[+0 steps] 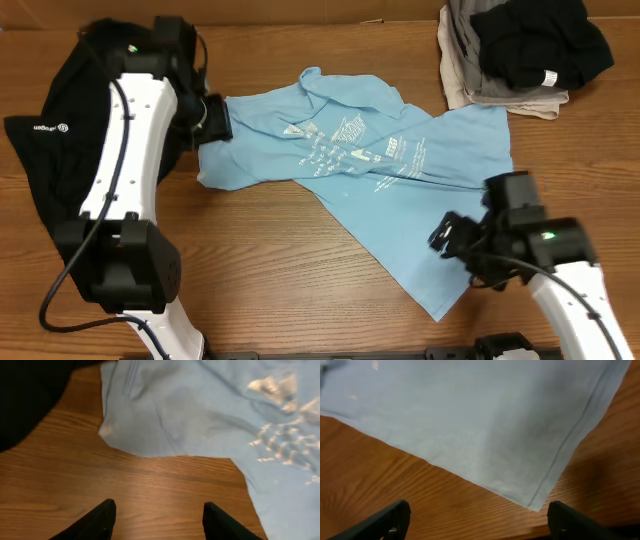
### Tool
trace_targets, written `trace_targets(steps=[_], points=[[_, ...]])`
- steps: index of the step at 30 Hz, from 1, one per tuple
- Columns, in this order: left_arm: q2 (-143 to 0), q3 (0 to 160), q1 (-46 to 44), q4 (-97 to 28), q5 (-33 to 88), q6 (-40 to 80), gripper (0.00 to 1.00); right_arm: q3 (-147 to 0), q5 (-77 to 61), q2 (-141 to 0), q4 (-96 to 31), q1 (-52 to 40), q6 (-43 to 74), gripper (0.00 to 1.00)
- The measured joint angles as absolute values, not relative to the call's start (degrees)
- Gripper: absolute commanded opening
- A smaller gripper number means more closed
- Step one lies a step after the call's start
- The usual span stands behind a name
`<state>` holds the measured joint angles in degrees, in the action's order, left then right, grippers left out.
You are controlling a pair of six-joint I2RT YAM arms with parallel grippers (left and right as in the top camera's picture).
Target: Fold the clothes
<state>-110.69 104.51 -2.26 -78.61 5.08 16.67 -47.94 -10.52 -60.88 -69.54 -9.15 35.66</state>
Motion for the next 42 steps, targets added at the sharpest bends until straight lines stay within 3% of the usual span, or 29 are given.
trace_targets(steps=[5,9,17,26,34,36,38,39,40,41,42], points=[[-110.7,93.6,-2.3,-71.4,4.9,19.6,0.57,-39.2,-10.4,-62.2,-62.9,-14.8,42.0,0.78],[-110.7,86.3,-2.2,-66.1,4.9,20.4,0.59,-35.9,-9.6,-66.7,-58.5,-18.8,46.8,0.76],[-110.7,79.0,-2.1,-54.4,5.0,20.7,0.76,-35.8,-7.7,-76.0,-54.1,-24.6,52.1,0.76],[-110.8,75.6,-2.1,-45.4,1.0,15.4,0.83,-35.8,-7.1,-78.4,-54.2,-24.9,52.5,0.80],[-112.5,71.7,-1.1,-40.2,-1.7,15.3,0.82,-35.8,-7.7,-78.4,-54.5,-24.9,52.4,0.80],[-112.6,71.7,-1.1,-39.9,-1.7,16.2,0.79,-35.8,-7.7,-78.4,-54.6,-24.9,52.4,0.80],[-112.6,71.7,-1.1,-39.8,-1.5,16.7,0.68,-35.8,-7.7,-78.4,-54.9,-24.9,52.4,0.80],[-112.7,71.7,-1.0,-39.6,-1.5,17.0,0.42,-35.8,-7.7,-78.4,-55.7,-24.9,52.7,0.80],[-112.8,71.7,-1.0,-39.4,-1.5,17.3,0.24,-35.8,-7.7,-78.4,-56.5,-24.9,52.9,0.80],[-112.9,71.7,-1.0,-39.2,-1.4,17.5,0.08,-35.8,-7.7,-78.4,-57.8,-24.9,53.5,0.81],[-113.1,71.8,-1.0,-38.9,-1.1,17.6,0.04,-35.8,-7.7,-78.4,-59.3,-24.9,54.1,0.81]])
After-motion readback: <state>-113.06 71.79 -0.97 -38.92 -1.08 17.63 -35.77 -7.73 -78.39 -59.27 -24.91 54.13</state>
